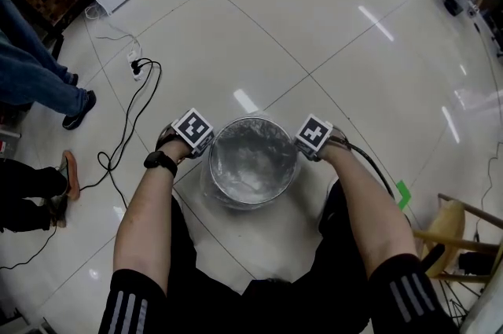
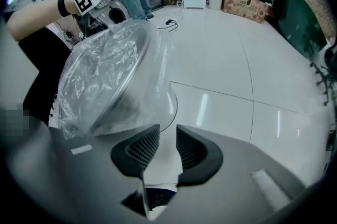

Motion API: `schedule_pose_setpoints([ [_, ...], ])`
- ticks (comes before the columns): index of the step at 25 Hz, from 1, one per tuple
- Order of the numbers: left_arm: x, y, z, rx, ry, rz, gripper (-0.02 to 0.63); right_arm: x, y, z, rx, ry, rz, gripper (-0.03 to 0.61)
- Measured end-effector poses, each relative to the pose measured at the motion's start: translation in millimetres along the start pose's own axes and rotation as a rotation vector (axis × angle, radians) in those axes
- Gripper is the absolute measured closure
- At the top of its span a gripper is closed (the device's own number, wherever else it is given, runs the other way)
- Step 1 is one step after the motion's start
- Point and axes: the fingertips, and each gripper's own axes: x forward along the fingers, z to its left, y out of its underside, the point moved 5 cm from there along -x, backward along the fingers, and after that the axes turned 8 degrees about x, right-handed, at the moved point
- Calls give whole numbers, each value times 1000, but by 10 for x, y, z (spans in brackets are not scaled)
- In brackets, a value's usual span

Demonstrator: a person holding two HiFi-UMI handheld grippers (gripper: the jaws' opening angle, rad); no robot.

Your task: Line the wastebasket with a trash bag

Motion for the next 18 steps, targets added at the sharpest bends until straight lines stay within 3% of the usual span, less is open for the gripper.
schedule_pose_setpoints([
  [13,-328,40,133,-48,-136,-139,518,-532,2,-162,42,49,-113,463],
  [18,-426,147,65,-67,-133,-170,502,-592,74,-61,-2,74,-103,462],
])
